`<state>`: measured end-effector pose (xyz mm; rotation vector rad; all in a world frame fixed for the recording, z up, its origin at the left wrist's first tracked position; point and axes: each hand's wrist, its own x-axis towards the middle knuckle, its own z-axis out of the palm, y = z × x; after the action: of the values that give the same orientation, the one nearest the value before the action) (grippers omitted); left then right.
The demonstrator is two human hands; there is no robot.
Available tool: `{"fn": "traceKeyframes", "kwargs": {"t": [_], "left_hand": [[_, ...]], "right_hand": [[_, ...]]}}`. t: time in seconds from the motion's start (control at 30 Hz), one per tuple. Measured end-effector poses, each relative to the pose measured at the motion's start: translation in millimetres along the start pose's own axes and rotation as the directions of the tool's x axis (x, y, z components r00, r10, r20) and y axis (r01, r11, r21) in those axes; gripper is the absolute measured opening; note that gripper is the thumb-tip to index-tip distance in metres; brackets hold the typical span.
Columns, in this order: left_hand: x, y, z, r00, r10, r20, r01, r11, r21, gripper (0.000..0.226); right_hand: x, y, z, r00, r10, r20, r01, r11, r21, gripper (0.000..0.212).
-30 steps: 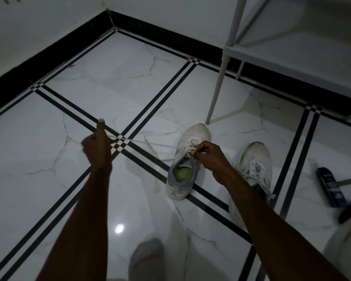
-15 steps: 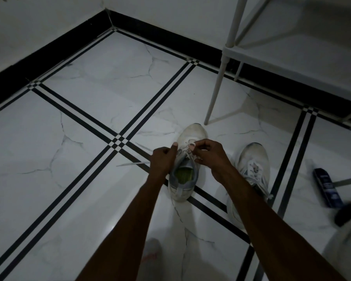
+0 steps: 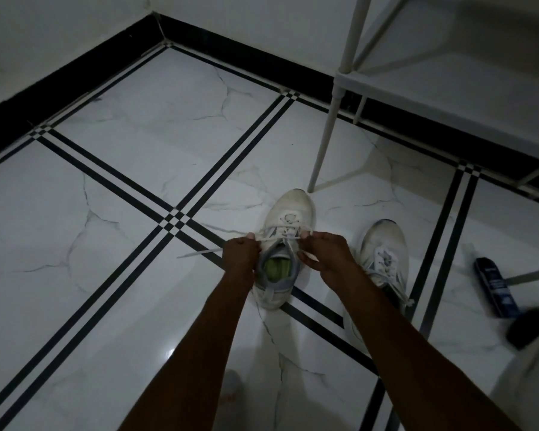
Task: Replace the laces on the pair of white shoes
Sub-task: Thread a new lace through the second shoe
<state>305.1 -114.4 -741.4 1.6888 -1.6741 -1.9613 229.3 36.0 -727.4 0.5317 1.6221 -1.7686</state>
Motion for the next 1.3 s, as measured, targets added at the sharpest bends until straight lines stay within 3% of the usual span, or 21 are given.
{"fn": "traceKeyframes", "kwargs": {"t": [0.1,0.23,0.4,0.63,0.73,0.83,1.07,1.2,1.3], "left_hand": [[-6.4,-3.1,-1.6,0.995,0.078,0.068,-0.077,0.997,-0.017,0.030],[-9.6,-2.9,-4.5,0.964,0.138,0.226,-0.138,0.990,-0.015,0.023],[1.6,-18.9,-8.9,0.981,0.193,0.008,-0.193,0.980,0.044,0.018],[-7.5,-23.9,-11.7,0.989,0.142,-0.051,-0.148,0.978,-0.148,0.014],[-8.6,-22.9,-12.7,0.994,0.089,-0.065,-0.100,0.976,-0.195,0.013],[-12.7,-16.4,-17.4,0.989,0.145,0.013,-0.138,0.965,-0.225,0.012],[-38.4,50.7,-21.0,0.910,0.396,0.125,-0.373,0.912,-0.172,0.024],[-53.4,88.5,-14.1,0.802,0.568,0.184,-0.563,0.822,-0.084,0.027],[-62.5,114.9,-9.4,0.758,0.619,0.207,-0.621,0.781,-0.063,0.025]], "right_hand": [[-1.7,-3.4,3.8,0.996,-0.050,0.076,0.057,0.994,-0.096,0.022],[0.4,-3.0,6.0,0.996,-0.082,0.042,0.087,0.986,-0.145,0.021],[-1.7,4.4,1.9,0.993,-0.077,-0.092,0.076,0.997,-0.014,0.007],[-6.0,7.5,5.3,0.989,0.006,-0.146,0.002,0.999,0.054,0.007],[-10.0,7.0,4.4,0.993,0.018,-0.113,-0.011,0.998,0.063,0.006],[-15.7,-3.6,2.4,1.000,-0.023,0.012,0.023,0.999,0.041,0.006],[-43.8,-59.4,25.6,0.957,-0.103,0.273,0.090,0.994,0.058,0.017],[-62.8,-89.2,42.3,0.923,-0.288,0.256,0.337,0.925,-0.174,0.031],[-72.6,-110.9,51.6,0.879,-0.397,0.264,0.461,0.848,-0.260,0.033]]}}
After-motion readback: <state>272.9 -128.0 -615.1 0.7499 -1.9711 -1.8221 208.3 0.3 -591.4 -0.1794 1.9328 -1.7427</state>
